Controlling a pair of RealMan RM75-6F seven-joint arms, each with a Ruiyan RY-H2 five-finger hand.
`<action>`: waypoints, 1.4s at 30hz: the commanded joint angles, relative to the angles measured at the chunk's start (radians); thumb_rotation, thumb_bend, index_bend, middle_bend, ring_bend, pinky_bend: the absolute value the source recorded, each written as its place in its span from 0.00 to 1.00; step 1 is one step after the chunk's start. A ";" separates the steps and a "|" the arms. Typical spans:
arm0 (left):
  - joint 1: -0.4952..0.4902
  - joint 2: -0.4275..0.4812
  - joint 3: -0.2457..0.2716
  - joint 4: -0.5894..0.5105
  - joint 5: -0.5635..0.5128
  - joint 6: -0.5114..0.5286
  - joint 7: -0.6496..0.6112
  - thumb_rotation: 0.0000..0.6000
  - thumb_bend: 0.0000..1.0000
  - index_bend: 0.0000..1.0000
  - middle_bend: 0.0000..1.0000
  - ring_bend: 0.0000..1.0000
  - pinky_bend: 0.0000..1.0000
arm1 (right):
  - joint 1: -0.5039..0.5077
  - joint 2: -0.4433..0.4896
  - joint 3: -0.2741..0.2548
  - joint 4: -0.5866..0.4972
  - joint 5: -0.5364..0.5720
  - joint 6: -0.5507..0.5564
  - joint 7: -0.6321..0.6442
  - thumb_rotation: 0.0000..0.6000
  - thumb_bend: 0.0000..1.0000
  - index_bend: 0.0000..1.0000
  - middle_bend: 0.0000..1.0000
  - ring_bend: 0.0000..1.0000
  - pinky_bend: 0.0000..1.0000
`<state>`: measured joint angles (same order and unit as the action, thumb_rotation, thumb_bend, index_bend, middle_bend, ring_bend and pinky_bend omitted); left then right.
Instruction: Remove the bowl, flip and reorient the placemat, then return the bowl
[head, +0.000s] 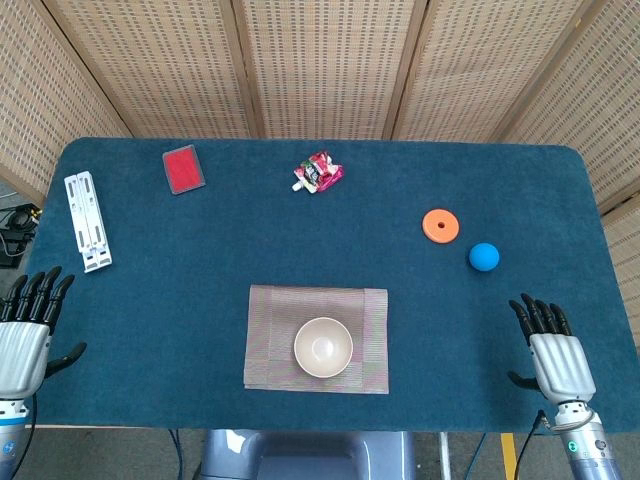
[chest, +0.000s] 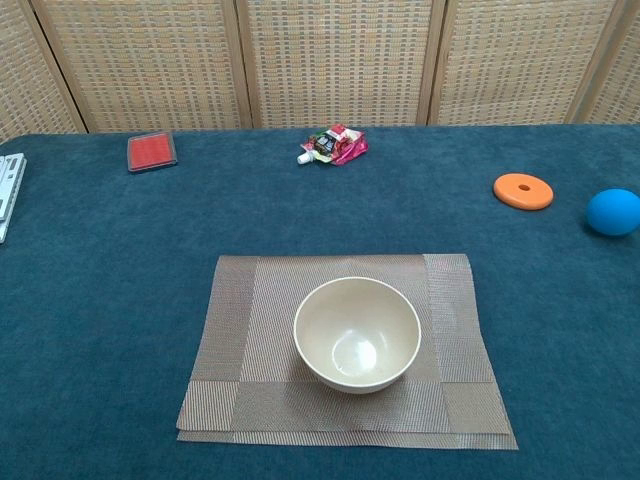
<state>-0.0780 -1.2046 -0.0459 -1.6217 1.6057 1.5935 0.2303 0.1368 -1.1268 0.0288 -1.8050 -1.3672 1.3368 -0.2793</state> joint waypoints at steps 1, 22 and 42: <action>0.000 -0.001 0.001 -0.001 0.002 0.000 0.003 1.00 0.00 0.00 0.00 0.00 0.00 | -0.001 0.002 0.000 -0.001 -0.002 0.002 0.003 1.00 0.12 0.00 0.00 0.00 0.00; -0.003 -0.003 0.011 -0.006 0.008 -0.013 0.020 1.00 0.00 0.00 0.00 0.00 0.00 | -0.003 0.008 -0.001 -0.003 -0.013 0.007 0.016 1.00 0.12 0.00 0.00 0.00 0.00; -0.060 -0.035 0.026 0.014 0.060 -0.084 -0.025 1.00 0.07 0.23 0.00 0.00 0.00 | -0.012 0.015 0.006 0.007 -0.044 0.034 0.075 1.00 0.12 0.00 0.00 0.00 0.00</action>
<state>-0.1242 -1.2325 -0.0208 -1.6139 1.6565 1.5254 0.2186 0.1252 -1.1120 0.0343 -1.7977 -1.4123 1.3709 -0.2042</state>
